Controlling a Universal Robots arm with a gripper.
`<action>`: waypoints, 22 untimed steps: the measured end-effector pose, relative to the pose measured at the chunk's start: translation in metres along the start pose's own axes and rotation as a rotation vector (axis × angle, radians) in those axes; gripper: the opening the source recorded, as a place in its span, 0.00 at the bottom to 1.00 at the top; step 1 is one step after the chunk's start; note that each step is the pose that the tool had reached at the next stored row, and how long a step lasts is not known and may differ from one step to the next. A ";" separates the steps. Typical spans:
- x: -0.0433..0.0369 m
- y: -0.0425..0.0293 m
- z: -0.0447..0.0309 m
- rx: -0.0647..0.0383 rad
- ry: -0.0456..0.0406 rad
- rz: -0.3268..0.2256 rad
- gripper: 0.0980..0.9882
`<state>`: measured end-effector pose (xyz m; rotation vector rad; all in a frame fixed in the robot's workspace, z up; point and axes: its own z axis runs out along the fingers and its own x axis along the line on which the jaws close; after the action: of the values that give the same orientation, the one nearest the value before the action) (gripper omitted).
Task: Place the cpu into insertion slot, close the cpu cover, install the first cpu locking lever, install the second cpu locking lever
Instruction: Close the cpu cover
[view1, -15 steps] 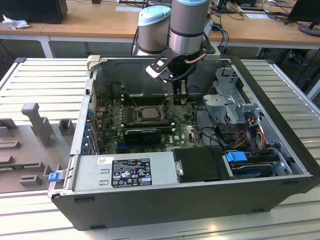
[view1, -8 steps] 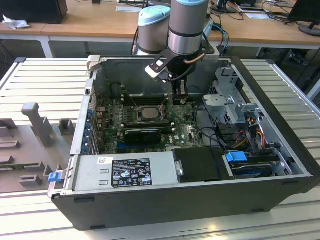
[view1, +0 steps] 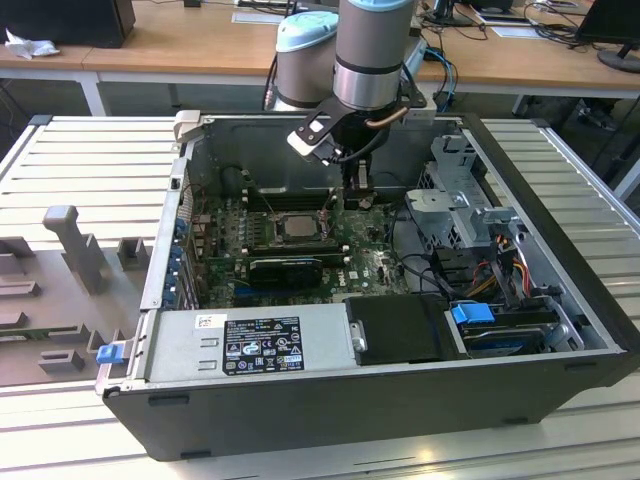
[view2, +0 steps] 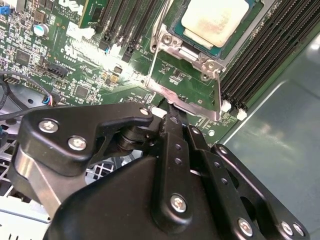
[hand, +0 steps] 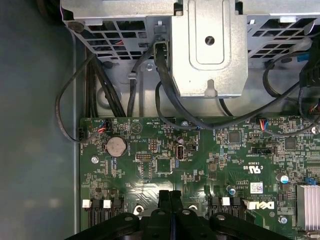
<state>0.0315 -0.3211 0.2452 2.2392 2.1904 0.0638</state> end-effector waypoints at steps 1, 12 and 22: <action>0.0000 -0.0003 0.0000 0.000 0.0000 0.000 0.01; -0.0001 -0.0055 -0.0002 0.000 0.0001 0.000 0.01; -0.0002 -0.0078 -0.0003 0.000 0.0000 0.000 0.01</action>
<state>0.0238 -0.3211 0.2452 2.2392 2.1904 0.0639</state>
